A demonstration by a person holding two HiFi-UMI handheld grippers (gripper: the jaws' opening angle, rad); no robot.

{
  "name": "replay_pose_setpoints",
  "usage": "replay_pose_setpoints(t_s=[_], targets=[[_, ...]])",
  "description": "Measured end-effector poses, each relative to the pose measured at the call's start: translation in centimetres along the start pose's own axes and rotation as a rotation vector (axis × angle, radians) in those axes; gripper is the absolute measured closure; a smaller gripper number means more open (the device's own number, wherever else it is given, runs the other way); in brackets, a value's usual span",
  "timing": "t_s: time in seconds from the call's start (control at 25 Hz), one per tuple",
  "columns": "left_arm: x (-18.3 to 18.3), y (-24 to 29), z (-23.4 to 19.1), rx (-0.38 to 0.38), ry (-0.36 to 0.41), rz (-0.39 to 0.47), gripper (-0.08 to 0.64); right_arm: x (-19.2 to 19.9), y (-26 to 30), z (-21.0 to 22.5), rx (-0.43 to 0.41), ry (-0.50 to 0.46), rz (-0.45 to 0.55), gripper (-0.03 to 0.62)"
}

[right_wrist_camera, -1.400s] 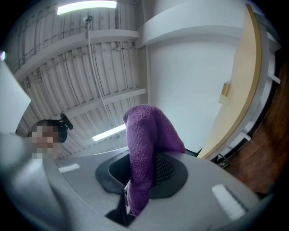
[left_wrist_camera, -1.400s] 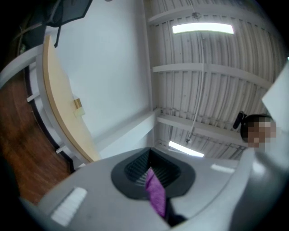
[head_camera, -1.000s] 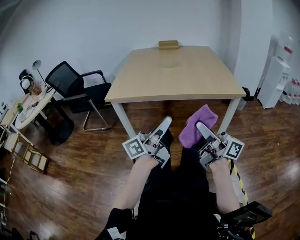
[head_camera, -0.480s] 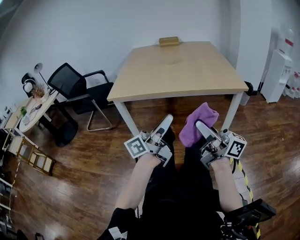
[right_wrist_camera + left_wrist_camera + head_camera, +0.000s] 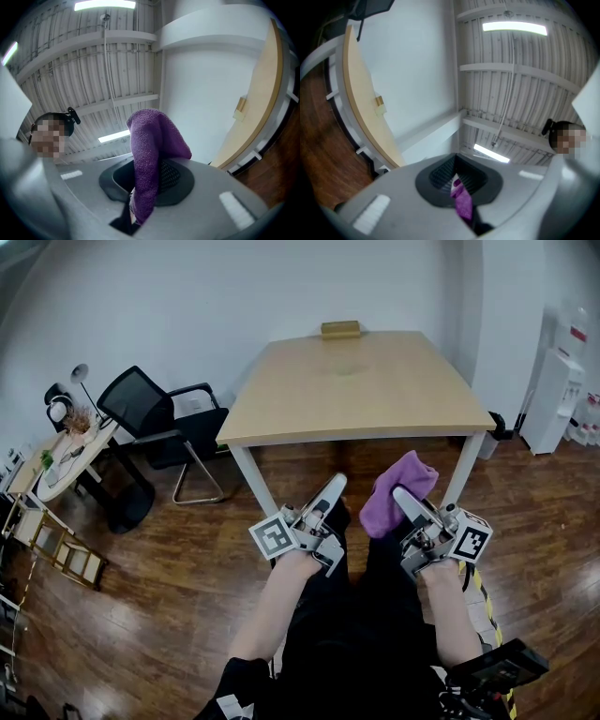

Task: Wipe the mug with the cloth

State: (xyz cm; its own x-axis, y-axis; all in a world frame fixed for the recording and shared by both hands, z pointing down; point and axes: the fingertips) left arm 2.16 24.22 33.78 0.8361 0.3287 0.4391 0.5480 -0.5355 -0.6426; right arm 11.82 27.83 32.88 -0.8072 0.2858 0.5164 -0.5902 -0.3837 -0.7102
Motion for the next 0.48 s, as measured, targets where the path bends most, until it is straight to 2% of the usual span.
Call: replay_pose_setpoints(t_s=[0.16, 0.48], targets=[[-0.05, 0.04, 0.15, 0.000, -0.001, 0.001, 0.560, -0.42, -0.22, 0.41, 0.007, -0.046, -0.007, 0.532], [-0.06, -0.01, 0.21, 0.005, -0.002, 0.000, 0.560, -0.04, -0.13, 0.29, 0.012, 0.009, 0.005, 0.532]])
Point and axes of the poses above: the fingertips, and each gripper's own axes: y forward along the fingers, z to its right, x out of its underside, and after that the axes turned 11 degrees about z, right-handed
